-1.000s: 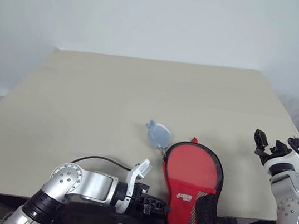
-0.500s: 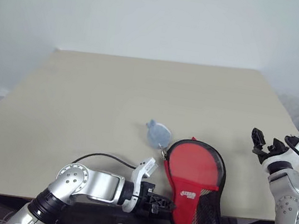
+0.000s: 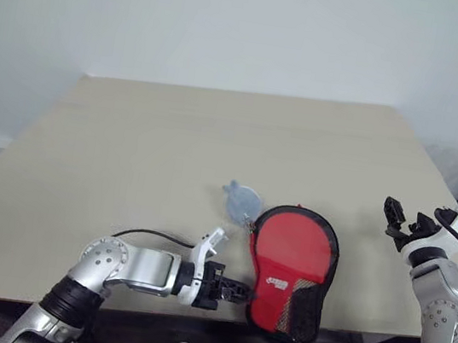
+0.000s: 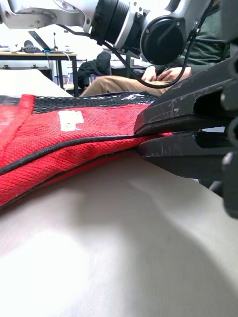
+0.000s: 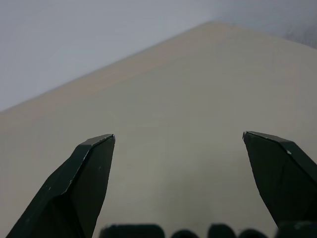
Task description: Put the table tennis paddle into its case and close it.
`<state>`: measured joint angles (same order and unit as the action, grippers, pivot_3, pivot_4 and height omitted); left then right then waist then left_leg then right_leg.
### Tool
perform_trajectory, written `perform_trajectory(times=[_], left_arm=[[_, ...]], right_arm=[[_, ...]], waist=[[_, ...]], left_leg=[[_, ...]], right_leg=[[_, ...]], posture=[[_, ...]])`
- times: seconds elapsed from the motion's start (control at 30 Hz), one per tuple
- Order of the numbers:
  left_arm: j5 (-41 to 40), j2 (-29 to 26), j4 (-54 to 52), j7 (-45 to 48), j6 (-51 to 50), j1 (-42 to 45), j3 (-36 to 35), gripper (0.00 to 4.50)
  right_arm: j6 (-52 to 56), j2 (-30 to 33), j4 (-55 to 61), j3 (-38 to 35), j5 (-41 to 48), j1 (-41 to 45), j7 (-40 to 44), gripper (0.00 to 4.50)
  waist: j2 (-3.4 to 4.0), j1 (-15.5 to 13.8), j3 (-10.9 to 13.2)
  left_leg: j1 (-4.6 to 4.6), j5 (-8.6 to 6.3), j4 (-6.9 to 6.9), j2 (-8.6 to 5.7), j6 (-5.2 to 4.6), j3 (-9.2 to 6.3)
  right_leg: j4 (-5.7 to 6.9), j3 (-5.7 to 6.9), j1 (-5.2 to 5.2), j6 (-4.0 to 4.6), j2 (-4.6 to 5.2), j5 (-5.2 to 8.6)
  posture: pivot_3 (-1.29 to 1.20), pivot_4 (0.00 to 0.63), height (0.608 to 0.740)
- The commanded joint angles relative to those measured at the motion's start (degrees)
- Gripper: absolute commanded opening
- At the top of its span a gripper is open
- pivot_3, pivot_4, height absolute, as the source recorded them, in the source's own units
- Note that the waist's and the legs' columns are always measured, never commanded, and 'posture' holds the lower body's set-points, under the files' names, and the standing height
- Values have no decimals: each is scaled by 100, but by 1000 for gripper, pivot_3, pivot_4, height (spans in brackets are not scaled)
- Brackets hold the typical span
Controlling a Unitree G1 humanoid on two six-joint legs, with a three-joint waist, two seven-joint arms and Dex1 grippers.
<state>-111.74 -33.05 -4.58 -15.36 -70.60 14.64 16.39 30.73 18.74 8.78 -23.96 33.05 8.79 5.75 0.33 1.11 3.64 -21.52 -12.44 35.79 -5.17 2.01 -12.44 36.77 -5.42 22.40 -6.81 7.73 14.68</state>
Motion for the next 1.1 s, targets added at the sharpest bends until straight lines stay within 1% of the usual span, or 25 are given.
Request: perform_trajectory(times=[0.03, 0.27, 0.3, 0.33, 0.37, 0.57, 0.67, 0.7, 0.8, 0.83, 0.9, 0.97, 1.03, 1.1], left_arm=[[-126, -5, 138, 276, -106, 139, -283, 15], [-126, 15, 390, 476, -267, 107, -316, 15], [-126, 49, 463, 478, -263, 80, -355, 501], [-126, 74, 523, 449, -236, 68, -391, 731], [-126, 100, 589, 323, -175, 58, -415, 1064], [-126, 52, 716, 337, -171, 170, -470, 3237], [-62, -75, 574, 655, -204, 264, -524, 4267], [74, -133, 506, 833, -238, 308, -582, 4455], [589, -270, 301, 1436, -317, 411, -753, 4455], [959, -344, 82, 1790, -304, 434, -804, 4455], [1887, -499, -472, 2585, -145, 552, -782, 4455], [3005, -538, -1068, 3374, 525, 709, -642, 4455], [3958, -420, -1294, 3893, 1119, 876, -403, 4455], [4682, -209, -1238, 4262, 1552, 1002, -155, 4455]], right_arm=[[-30, 73, 124, -63, 6, 134, 40, 4500], [23, 28, 191, -41, 15, 139, -4, 4500], [28, 27, 199, -35, 13, 138, -4, 4500], [30, 24, 205, -29, 12, 138, -6, 4500], [29, 27, 201, -38, 16, 138, -3, 4500], [-41, -21, 97, -16, -13, 200, -6, 4500], [-19, 20, 88, 36, 5, 389, 39, 4500], [5, 37, 94, 13, 37, 420, 47, 4500], [53, 65, 109, -69, 114, 439, 85, 4500], [72, 77, 134, -92, 148, 432, 113, 4500], [143, 137, 268, -54, 252, 408, 277, 4500], [306, 185, 421, 116, 359, 443, 462, 4500], [400, 192, 500, 317, 353, 528, 593, 4500], [445, 132, 490, 435, 356, 649, 622, 4500]], waist=[[0, 0, 0], [0, 0, 0], [0, 0, 0], [0, 0, 0], [0, -1, 0], [-1, 0, 0], [0, 1, 1], [0, 4, 1], [0, 3, 1], [0, 3, 1], [-1, 0, 2], [0, 1, 3], [0, 2, 3], [0, 2, 3]], left_leg=[[0, 0, 0, 0, 0, 0], [0, 0, -1, 0, 0, 0], [-1, 0, -1, 0, 0, -1], [-1, 0, -1, 0, 0, 0], [-1, 0, -1, 0, 0, 0], [-1, -1, -1, 0, 0, -1], [-1, -1, -1, 1, 0, 1], [-1, -1, -1, 1, 0, 1], [-1, -1, -9, 5, 1, 3], [-2, -1, -11, 5, 0, 4], [-7, -1, -12, 5, 0, 7], [-6, -1, -12, 5, 0, 14], [-4, -1, -12, 8, 1, 23], [-1, -1, -13, 14, 0, 32]], right_leg=[[0, 0, 0, 0, 0, 0], [0, 0, 2, 0, 0, 0], [0, 0, 2, 0, 0, 0], [0, 0, 2, 0, 0, 0], [0, 0, 2, 0, 0, 0], [-1, 0, 3, 0, 0, 0], [-1, 0, 3, 1, 0, 0], [-1, 0, 3, 1, 0, 0], [-3, 0, 7, 1, -3, 0], [-5, -1, 8, 0, -2, 0], [-7, -2, 10, 0, -2, 0], [-9, -4, 8, 1, -2, 0], [-10, -9, 8, 5, -2, 1], [-10, -9, 8, 12, -2, 4]], posture=[[0, 0, 740], [0, 0, 740], [0, 0, 740], [0, 0, 740], [0, 0, 740], [0, 0, 740], [0, 0, 740], [0, 0, 740], [0, 0, 740], [0, 0, 740], [0, 0, 740], [0, 0, 740], [0, 0, 740], [0, 0, 740]])
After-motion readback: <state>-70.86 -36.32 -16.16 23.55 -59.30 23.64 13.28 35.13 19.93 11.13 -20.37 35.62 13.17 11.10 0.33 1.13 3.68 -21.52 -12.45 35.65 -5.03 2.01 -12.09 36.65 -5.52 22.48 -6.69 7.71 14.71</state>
